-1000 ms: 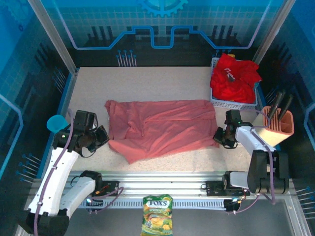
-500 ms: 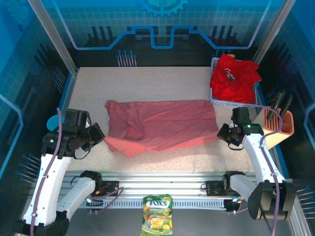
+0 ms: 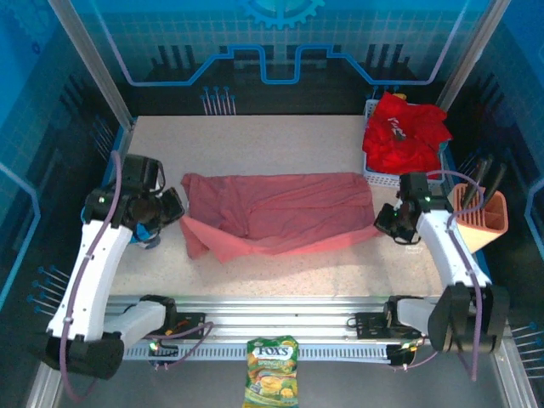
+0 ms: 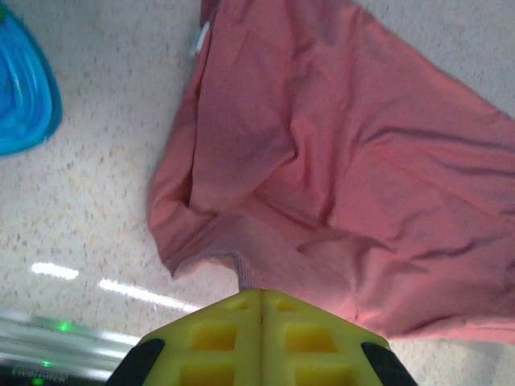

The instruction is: Fold and stack the t-shirts

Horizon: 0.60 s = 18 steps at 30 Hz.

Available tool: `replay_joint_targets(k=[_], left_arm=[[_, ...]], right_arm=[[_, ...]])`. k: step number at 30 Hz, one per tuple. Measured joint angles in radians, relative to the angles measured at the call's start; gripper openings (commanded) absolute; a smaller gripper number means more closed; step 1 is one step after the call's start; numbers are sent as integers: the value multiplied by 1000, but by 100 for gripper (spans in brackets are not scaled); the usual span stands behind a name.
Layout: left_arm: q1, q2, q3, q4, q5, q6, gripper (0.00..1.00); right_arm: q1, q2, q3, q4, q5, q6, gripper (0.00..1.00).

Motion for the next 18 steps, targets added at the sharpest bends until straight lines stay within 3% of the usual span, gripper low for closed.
replay_joint_targets(k=[18], left_arm=[[40, 483, 272, 146, -101, 109, 0]], right_arm=[[2, 442, 267, 111, -32, -87, 0]])
